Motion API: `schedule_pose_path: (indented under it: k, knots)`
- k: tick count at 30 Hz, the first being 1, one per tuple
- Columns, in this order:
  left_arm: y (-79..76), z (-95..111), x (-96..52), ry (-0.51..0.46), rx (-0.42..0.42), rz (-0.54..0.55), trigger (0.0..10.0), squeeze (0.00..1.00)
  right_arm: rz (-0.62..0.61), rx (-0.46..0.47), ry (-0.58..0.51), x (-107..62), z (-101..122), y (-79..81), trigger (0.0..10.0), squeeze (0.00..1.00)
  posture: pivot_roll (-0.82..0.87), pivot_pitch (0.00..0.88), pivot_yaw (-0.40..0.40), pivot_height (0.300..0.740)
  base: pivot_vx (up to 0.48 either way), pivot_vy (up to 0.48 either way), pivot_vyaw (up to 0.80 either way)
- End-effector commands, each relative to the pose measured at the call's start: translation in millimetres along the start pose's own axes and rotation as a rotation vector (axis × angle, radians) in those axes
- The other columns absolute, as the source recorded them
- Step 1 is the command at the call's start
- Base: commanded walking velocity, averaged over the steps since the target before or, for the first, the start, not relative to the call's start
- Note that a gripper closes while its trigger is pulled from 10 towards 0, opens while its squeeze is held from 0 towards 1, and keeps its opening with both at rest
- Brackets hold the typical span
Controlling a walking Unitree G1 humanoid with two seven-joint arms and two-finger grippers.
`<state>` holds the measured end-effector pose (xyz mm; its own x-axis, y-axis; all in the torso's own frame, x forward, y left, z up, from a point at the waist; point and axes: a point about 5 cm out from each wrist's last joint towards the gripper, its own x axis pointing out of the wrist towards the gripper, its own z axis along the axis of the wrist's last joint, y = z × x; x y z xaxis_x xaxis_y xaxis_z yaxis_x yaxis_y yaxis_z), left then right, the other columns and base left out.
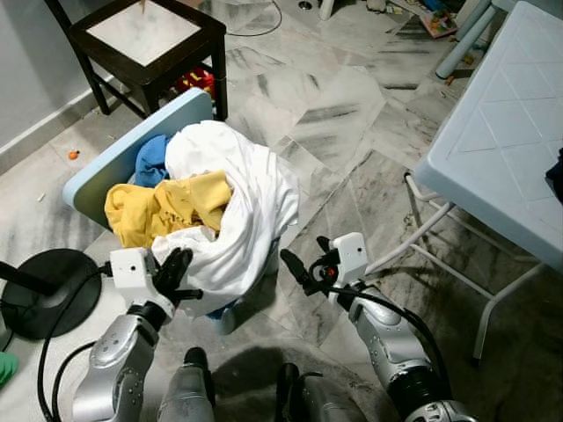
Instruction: Hang hanger
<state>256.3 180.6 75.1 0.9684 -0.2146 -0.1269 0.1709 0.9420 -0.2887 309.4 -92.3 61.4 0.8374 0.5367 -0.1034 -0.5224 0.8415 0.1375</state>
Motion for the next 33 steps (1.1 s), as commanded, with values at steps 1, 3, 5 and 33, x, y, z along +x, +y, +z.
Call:
schedule_pose_path:
  k: [1, 3, 5, 33]
  knots:
    - [-6.2, -2, -2.6, 0.009, 0.028, -0.014, 0.0, 0.00, -0.012, -0.001, 0.013, -3.7, -4, -3.0, 10.0, 0.00, 0.21, 0.292, -0.134, 0.740, 0.000, 0.000, 0.00]
    - [-10.3, 8, -1.9, -0.043, 0.127, -0.013, 0.0, 0.00, -0.014, 0.001, 0.012, -3.3, -4, -3.0, 10.0, 0.00, 0.21, 0.292, -0.133, 0.740, 0.000, 0.000, 0.00]
    - [-17.5, 22, -1.2, -0.121, 0.298, -0.034, 0.0, 0.00, -0.015, 0.002, 0.012, -3.0, -4, -2.6, 10.0, 0.00, 0.21, 0.291, -0.132, 0.740, 0.000, 0.000, 0.00]
    - [-20.2, 17, 5.1, -0.226, 0.667, 0.142, 3.1, 0.00, -0.244, 0.064, -0.097, -7.1, 13, -32.5, 10.0, 0.00, 0.21, 0.188, -0.111, 0.740, 0.000, 0.000, 0.00]
